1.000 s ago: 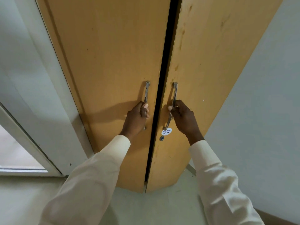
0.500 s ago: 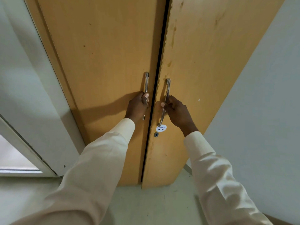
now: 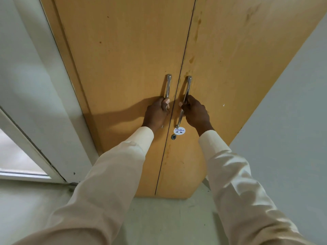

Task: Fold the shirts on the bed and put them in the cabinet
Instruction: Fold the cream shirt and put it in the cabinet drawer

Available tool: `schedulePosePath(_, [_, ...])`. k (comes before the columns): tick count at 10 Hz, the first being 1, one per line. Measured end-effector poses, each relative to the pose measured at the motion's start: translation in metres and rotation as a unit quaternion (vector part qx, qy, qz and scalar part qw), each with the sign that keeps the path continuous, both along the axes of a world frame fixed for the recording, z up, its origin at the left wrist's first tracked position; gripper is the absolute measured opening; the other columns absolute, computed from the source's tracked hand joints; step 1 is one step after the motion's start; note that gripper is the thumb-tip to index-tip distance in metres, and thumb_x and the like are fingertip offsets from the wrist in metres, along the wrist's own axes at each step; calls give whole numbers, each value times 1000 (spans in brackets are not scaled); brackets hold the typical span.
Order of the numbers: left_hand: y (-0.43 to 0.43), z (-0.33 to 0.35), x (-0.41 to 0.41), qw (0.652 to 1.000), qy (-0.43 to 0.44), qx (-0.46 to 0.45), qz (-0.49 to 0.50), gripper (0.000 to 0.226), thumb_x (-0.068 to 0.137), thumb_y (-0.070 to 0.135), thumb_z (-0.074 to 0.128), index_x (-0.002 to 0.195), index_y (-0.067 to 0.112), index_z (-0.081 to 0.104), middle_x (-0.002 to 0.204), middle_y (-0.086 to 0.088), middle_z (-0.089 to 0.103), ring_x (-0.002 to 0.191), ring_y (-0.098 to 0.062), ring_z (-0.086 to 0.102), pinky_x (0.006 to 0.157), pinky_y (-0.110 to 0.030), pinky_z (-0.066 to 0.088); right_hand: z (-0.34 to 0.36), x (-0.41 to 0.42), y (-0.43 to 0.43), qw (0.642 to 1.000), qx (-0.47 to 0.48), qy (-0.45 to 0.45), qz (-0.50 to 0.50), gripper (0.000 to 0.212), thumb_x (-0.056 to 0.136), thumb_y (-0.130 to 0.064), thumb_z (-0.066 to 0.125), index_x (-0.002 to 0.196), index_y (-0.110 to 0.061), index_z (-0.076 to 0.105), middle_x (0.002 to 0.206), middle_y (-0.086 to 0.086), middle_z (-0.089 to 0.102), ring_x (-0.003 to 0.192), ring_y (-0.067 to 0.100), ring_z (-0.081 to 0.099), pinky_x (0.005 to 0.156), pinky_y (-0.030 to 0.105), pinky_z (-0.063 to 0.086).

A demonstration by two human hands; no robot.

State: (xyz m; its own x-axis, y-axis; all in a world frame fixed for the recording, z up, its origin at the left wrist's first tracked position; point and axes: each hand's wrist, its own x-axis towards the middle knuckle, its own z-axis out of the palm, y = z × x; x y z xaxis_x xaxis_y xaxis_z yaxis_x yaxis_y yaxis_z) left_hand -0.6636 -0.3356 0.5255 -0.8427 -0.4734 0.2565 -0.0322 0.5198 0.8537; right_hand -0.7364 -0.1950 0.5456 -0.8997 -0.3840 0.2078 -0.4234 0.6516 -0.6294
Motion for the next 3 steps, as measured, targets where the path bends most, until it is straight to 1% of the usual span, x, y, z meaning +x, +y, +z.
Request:
schedulePosePath(1, [1, 0, 2, 1000, -4, -13, 14, 33, 104, 41, 36, 97, 20, 61, 94, -6, 71, 91, -29, 64, 88, -42, 52, 3, 5, 1, 1000, -5, -10, 4, 17, 99, -46, 46, 109, -35, 54, 96, -3, 70, 87, 28, 67, 81, 46, 56])
schedulePosePath(2, [1, 4, 3, 999, -23, -43, 23, 41, 104, 45, 33, 109, 20, 64, 98, -5, 71, 95, -30, 64, 88, -42, 52, 6, 6, 2, 999, -22, -31, 14, 23, 97, -47, 49, 113, -32, 58, 97, -4, 71, 87, 25, 68, 84, 46, 56])
schedulePosePath(3, [-1, 5, 8, 990, -63, -121, 37, 54, 104, 52, 26, 111, 15, 66, 100, -9, 70, 95, -33, 64, 84, -38, 50, 9, 16, 9, 998, -19, -53, 14, 29, 96, -49, 53, 117, -30, 61, 100, -1, 71, 90, 26, 68, 86, 42, 56])
